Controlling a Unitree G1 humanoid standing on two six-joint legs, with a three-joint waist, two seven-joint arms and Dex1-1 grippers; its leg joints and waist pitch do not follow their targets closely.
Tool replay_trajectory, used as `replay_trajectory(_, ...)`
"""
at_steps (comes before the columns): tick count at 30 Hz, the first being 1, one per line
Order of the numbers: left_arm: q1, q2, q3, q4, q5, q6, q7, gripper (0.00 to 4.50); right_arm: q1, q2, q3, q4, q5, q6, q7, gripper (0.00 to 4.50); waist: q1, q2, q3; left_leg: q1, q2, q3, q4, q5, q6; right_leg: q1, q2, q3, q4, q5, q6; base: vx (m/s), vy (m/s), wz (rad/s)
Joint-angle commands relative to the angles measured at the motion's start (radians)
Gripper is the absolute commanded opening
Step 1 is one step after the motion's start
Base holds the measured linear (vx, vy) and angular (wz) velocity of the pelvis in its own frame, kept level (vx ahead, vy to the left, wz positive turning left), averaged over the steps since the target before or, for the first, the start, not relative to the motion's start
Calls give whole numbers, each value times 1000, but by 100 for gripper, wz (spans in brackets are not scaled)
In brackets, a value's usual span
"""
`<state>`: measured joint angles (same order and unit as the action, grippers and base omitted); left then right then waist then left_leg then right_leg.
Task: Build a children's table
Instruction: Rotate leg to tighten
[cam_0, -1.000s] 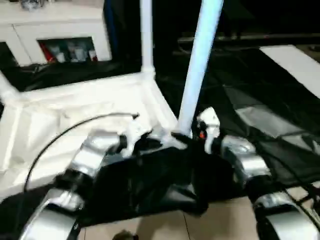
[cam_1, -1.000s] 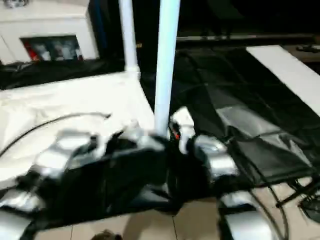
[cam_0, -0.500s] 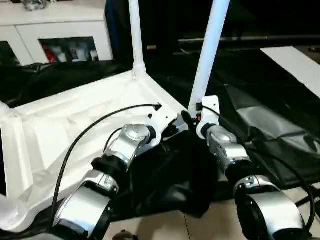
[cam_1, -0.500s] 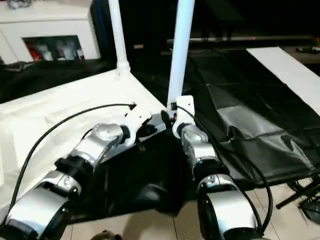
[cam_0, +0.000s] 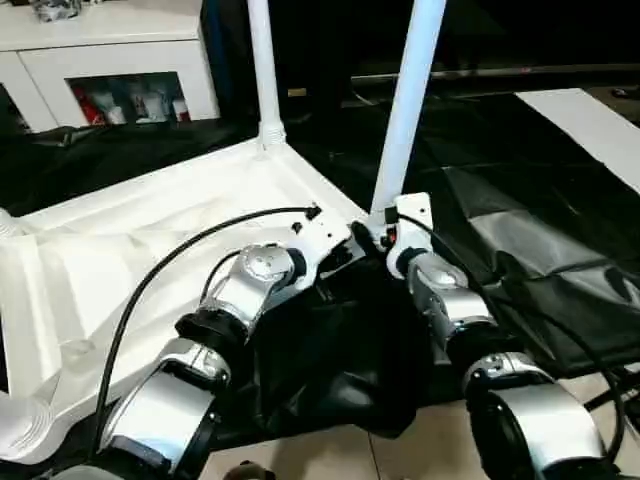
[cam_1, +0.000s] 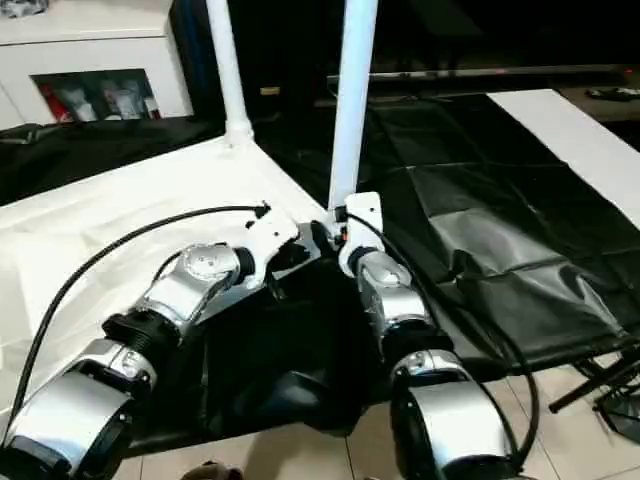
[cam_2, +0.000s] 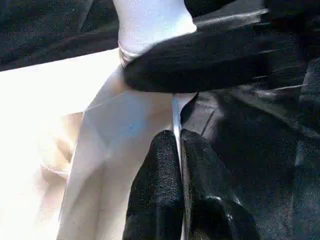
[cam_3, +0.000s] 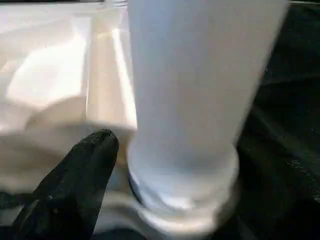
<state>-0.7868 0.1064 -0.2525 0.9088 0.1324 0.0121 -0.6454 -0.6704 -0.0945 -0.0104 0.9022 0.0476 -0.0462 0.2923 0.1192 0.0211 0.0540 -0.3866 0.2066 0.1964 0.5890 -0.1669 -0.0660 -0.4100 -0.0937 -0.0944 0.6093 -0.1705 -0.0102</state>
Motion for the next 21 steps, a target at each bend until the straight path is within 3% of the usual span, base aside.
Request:
replay_trajectory(1,-12,-3,27,-29,-28,-94,12,0,62,-29,15,-146,27,52,86,393,3,-11,-75,17,26,-16,-64,-189,61,57,-65,51,-71,-190,-189,0,0,0)
replay_trajectory(3,-11,-1,39,-37,-46,-87,-8,45,108,-50,26,-226,36,79,125,400,3,-14,-75,15,26,-16,-64,-179,74,59,-62,51,-71,-172,-182,0,0,0)
replay_trajectory(7,12,22,57,-107,-83,-42,-79,79,186,-88,39,-362,45,117,165,400,4,-12,-73,17,29,-16,-66,-203,60,55,-64,49,-75,-204,-200,0,0,0)
replay_trajectory(10,35,48,78,-172,-109,-18,-102,108,222,-101,42,-447,73,160,198,400,-2,-17,-70,16,27,-17,-67,-223,55,57,-64,50,-78,-243,-188,0,0,0)
replay_trajectory(11,57,75,94,-230,-132,9,-126,116,255,-113,57,-530,102,207,259,400,-4,-17,-69,16,28,-18,-69,-228,54,56,-63,50,-82,-268,-174,0,0,0)
replay_trajectory(13,81,103,103,-287,-154,47,-161,130,273,-126,76,-578,129,240,322,400,-5,-16,-70,15,30,-19,-70,-221,57,57,-64,51,-77,-257,-174,0,0,0)
replay_trajectory(14,106,132,105,-344,-176,91,-206,130,280,-135,91,-601,140,255,362,400,-4,-21,-71,15,31,-19,-70,-216,60,57,-63,50,-76,-252,-175,0,0,0)
replay_trajectory(15,119,147,105,-376,-187,116,-233,140,282,-140,97,-608,142,260,379,400,-6,-15,-69,15,32,-19,-71,-218,59,53,-63,51,-74,-255,-180,0,0,0)
replay_trajectory(17,169,211,83,-483,-210,207,-326,162,276,-143,114,-615,160,289,430,400,-9,-14,-66,19,35,-19,-74,-236,47,48,-63,52,-77,-279,-185,0,0,0)
replay_trajectory(18,200,255,62,-541,-214,241,-378,171,264,-141,124,-601,158,291,450,400,-10,-16,-64,22,36,-18,-76,-259,36,44,-63,53,-80,-315,-180,0,0,0)
replay_trajectory(19,200,255,62,-541,-214,241,-378,181,264,-141,124,-601,158,291,450,400,-11,-12,-63,22,36,-19,-79,-270,24,42,-62,54,-81,-335,-175,0,0,0)
replay_trajectory(20,230,297,43,-598,-218,278,-422,195,248,-136,131,-583,153,289,458,400,-11,-16,-61,25,35,-18,-79,-277,18,38,-60,54,-83,-343,-170,0,0,0)
replay_trajectory(21,252,327,33,-638,-222,306,-446,204,225,-123,128,-548,140,271,444,400,-10,-11,-64,26,40,-23,-82,-280,3,38,-66,56,-75,-336,-177,0,0,0)
